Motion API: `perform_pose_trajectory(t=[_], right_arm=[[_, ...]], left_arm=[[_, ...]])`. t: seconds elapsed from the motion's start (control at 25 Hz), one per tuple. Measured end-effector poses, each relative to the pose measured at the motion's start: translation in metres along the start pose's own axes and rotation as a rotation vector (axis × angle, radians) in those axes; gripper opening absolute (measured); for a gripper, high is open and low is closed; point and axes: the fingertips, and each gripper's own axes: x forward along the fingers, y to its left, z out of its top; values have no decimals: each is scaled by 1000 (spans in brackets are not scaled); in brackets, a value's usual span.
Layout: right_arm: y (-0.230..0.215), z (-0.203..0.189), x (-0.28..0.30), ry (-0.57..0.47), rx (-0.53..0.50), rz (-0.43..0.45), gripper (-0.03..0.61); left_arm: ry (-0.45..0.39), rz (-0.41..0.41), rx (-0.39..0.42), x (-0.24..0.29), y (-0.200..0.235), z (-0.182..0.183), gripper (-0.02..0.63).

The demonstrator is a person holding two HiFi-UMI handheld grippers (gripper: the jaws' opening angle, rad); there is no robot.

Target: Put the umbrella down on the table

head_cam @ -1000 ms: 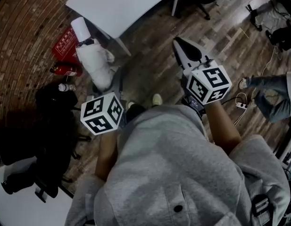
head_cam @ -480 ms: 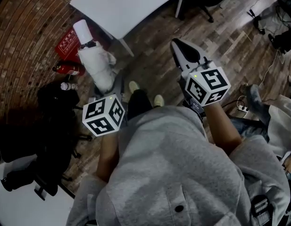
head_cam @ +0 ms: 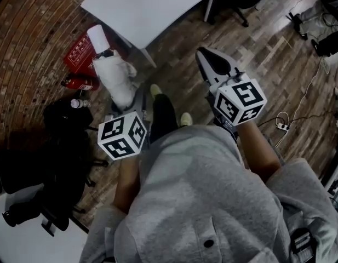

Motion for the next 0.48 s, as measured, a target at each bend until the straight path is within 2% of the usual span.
perform_pose_trajectory(t=[0.48], right_arm=[[8,2,47,27,-3,40,37]], left_arm=[[8,28,-13,16,32,12,236]])
